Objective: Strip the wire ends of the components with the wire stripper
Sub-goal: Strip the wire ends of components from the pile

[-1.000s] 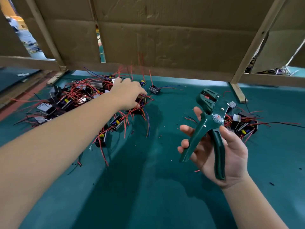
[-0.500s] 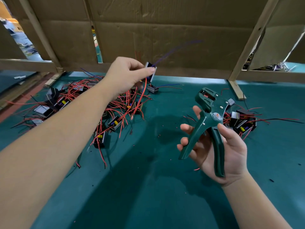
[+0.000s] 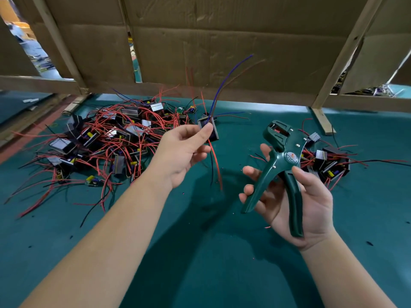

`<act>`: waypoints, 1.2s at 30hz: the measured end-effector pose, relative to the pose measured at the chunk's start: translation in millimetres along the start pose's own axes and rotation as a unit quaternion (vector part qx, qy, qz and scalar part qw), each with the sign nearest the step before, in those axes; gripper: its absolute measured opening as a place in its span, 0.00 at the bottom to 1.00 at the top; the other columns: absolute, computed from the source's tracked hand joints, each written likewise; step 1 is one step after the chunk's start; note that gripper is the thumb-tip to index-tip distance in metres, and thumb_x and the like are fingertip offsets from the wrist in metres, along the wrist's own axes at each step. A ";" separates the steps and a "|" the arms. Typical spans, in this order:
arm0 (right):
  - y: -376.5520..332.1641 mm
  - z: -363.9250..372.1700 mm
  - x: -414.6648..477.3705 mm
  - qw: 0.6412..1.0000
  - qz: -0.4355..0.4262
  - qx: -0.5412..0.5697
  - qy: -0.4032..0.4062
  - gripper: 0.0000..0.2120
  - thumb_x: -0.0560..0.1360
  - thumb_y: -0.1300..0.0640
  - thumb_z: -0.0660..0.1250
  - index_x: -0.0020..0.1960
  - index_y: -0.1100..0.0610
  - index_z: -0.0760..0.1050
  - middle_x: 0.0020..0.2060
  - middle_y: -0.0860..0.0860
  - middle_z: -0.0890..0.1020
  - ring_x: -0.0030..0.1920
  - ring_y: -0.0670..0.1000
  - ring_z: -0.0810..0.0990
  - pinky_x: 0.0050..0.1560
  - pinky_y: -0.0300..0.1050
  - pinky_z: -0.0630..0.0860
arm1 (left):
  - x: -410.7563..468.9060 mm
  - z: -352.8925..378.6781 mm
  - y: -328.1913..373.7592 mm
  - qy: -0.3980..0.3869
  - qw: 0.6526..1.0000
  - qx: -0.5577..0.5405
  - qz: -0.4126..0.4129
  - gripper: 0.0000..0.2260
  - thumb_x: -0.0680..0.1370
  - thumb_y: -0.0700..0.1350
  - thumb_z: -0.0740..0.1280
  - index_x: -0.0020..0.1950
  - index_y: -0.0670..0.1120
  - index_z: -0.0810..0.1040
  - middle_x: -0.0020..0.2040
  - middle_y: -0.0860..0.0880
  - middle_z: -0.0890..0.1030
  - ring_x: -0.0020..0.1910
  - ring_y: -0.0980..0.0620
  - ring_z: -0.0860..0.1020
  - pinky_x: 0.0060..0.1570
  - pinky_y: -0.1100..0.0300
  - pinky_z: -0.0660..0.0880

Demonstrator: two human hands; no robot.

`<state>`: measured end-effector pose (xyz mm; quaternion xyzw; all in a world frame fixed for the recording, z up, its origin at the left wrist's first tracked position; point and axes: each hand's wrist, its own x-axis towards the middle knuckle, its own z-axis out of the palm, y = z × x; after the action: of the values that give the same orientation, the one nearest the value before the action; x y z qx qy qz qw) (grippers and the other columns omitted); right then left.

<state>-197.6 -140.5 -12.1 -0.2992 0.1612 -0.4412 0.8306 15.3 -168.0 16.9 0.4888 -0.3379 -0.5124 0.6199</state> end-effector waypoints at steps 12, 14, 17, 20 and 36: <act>6.0 3.0 2.0 0.999 0.041 -0.022 -0.009 0.37 0.57 0.51 0.80 0.65 0.58 0.76 0.61 0.62 0.78 0.41 0.63 0.82 0.46 0.60 0.80 | -17.9 -7.4 -31.3 0.017 0.955 -0.286 -0.075 0.08 0.78 0.36 0.64 0.55 0.41 0.77 0.50 0.39 0.82 0.43 0.48 0.85 0.35 0.65 0.80; 8.4 3.8 2.3 0.999 0.034 -0.036 -0.016 0.36 0.58 0.50 0.80 0.64 0.59 0.77 0.67 0.59 0.75 0.41 0.64 0.82 0.47 0.61 0.79 | -19.5 -5.9 -35.1 0.005 0.970 -0.235 -0.067 0.08 0.79 0.37 0.62 0.57 0.42 0.76 0.48 0.40 0.83 0.43 0.47 0.85 0.35 0.64 0.80; 10.2 4.4 2.7 0.998 0.015 -0.058 -0.017 0.35 0.59 0.50 0.80 0.63 0.60 0.78 0.65 0.56 0.75 0.41 0.65 0.82 0.46 0.61 0.78 | -23.0 -3.3 -39.5 -0.014 0.991 -0.133 -0.023 0.11 0.79 0.36 0.63 0.60 0.45 0.74 0.45 0.44 0.85 0.40 0.49 0.85 0.34 0.63 0.79; 10.4 5.1 2.6 0.998 0.006 -0.065 -0.022 0.34 0.61 0.50 0.79 0.63 0.60 0.77 0.64 0.56 0.75 0.41 0.66 0.81 0.46 0.62 0.78 | -24.9 -5.2 -41.0 -0.031 0.999 -0.041 -0.007 0.13 0.78 0.38 0.66 0.61 0.49 0.75 0.44 0.47 0.86 0.33 0.50 0.84 0.30 0.63 0.78; 13.2 10.1 4.9 0.996 0.046 -0.062 -0.032 0.41 0.61 0.52 0.79 0.71 0.62 0.70 0.44 0.61 0.79 0.42 0.65 0.81 0.48 0.63 0.78 | -30.0 -9.3 -45.0 0.129 0.857 0.224 0.445 0.17 0.78 0.45 0.61 0.66 0.50 0.65 0.63 0.45 0.71 0.50 0.56 0.76 0.50 0.58 0.73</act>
<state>-181.0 -135.3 -12.8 -0.3564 0.1759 -0.3816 0.8345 2.7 -136.5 -26.2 0.4735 -0.5425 -0.0247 0.6934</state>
